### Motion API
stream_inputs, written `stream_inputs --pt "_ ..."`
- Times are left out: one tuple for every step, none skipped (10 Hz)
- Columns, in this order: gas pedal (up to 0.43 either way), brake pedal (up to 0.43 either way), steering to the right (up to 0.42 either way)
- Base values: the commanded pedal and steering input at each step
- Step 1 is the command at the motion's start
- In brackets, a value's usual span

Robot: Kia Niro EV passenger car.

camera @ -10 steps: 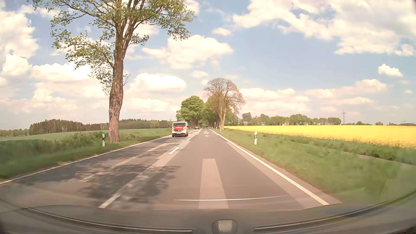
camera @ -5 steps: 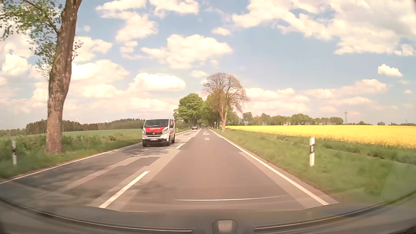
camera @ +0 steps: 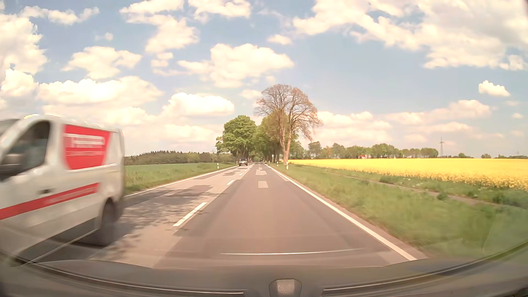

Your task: Follow the waypoints while adhering to traffic rules and regulations

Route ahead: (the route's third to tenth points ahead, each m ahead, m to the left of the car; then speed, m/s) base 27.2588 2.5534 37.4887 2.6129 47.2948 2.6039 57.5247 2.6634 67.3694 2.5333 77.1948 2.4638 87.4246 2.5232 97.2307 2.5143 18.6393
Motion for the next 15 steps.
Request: stream_inputs --pt "0.150 0.000 -0.001" --pt "0.150 0.000 -0.001" --pt "0.150 0.000 -0.002" --pt "0.150 0.000 -0.004" --pt "0.150 0.000 -0.006" --pt "0.150 0.000 -0.006" --pt "0.177 0.000 -0.006" --pt "0.240 0.000 -0.006" --pt "0.248 0.000 -0.006" --pt "0.280 0.000 -0.006" --pt "0.287 0.000 -0.006" --pt "0.319 0.000 -0.006" --pt "0.331 0.000 -0.006" --pt "0.331 0.000 -0.005" --pt "0.331 0.000 -0.004"
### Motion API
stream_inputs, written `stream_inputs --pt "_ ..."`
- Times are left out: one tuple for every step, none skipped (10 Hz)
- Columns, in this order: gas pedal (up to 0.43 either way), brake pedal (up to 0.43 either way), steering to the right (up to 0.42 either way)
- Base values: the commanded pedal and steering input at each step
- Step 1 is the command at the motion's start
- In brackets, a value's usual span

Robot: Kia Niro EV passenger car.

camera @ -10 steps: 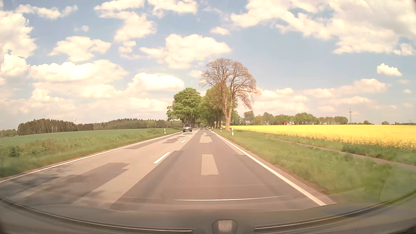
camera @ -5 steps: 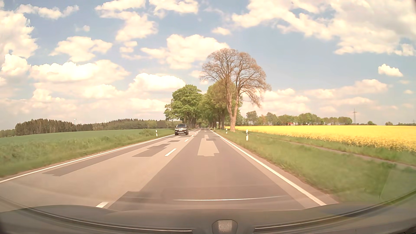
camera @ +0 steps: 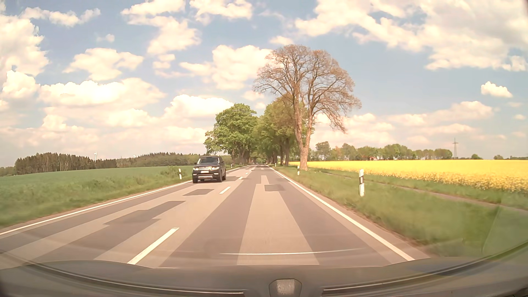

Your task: Follow the waypoints while adhering to traffic rules and regulations

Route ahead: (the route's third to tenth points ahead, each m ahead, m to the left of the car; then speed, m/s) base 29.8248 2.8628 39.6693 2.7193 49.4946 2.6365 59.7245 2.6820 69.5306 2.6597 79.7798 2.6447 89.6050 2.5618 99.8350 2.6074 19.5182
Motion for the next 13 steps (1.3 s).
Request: stream_inputs --pt "0.331 0.000 -0.004" --pt "0.331 0.000 -0.004" --pt "0.331 0.000 -0.003" --pt "0.331 0.000 -0.002" --pt "0.331 0.000 -0.001" --pt "0.331 0.000 -0.001" --pt "0.331 0.000 -0.001" --pt "0.331 0.000 -0.001" --pt "0.331 0.000 0.000" --pt "0.331 0.000 0.000" --pt "0.331 0.000 0.000" --pt "0.331 0.000 0.000" --pt "0.331 0.000 -0.001"
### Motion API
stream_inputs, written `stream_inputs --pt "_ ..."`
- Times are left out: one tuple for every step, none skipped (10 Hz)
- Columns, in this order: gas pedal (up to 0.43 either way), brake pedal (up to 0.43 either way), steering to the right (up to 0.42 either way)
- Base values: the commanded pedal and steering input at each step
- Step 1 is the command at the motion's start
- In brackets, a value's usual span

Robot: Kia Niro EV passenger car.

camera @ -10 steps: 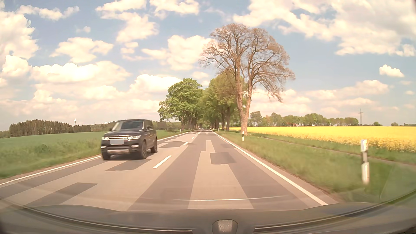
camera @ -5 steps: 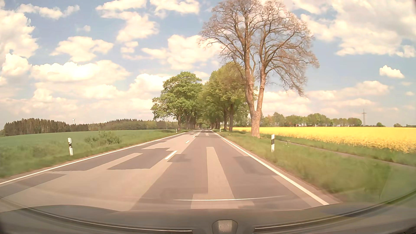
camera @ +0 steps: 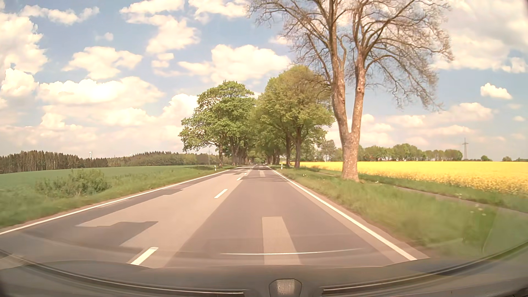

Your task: Follow the waypoints while adhering to traffic rules and regulations

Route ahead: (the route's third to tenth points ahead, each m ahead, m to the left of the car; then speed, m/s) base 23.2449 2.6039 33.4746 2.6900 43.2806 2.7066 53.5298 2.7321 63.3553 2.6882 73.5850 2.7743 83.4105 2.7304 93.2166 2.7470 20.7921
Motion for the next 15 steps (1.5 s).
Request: stream_inputs --pt "0.331 0.000 -0.001" --pt "0.331 0.000 -0.002" --pt "0.331 0.000 -0.003" --pt "0.331 0.000 -0.004" --pt "0.331 0.000 -0.004" --pt "0.331 0.000 -0.004" --pt "0.331 0.000 -0.004" --pt "0.331 0.000 -0.004" --pt "0.331 0.000 -0.004" --pt "0.331 0.000 -0.004" --pt "0.331 0.000 -0.004" --pt "0.331 0.000 -0.004" --pt "0.331 0.000 -0.004" --pt "0.331 0.000 -0.004" --pt "0.331 0.000 -0.002"
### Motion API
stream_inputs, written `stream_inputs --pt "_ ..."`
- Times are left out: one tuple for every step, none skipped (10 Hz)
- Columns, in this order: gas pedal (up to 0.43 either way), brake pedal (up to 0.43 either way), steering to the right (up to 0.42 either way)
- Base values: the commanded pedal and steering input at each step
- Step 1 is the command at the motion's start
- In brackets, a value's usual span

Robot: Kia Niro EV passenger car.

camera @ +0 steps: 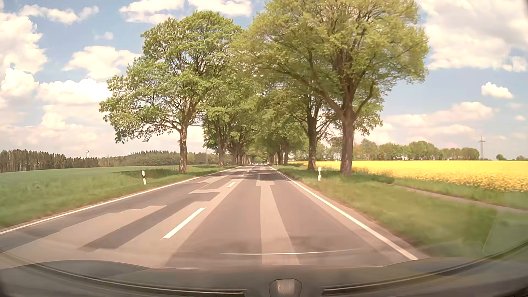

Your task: Follow the waypoints while adhering to traffic rules and regulations

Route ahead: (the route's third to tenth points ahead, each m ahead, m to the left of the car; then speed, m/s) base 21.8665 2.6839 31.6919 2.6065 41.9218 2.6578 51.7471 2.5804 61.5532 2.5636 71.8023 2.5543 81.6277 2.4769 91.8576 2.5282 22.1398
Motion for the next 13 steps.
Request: stream_inputs --pt "0.331 0.000 -0.001" --pt "0.331 0.000 -0.001" --pt "0.331 0.000 0.000" --pt "0.331 0.000 0.000" --pt "0.331 0.000 -0.001" --pt "0.331 0.000 -0.001" --pt "0.331 0.000 -0.001" --pt "0.331 0.000 -0.001" --pt "0.331 0.000 -0.001" --pt "0.331 0.000 -0.001" --pt "0.260 0.000 -0.002" --pt "0.118 0.000 -0.002" --pt "0.098 0.000 -0.002"
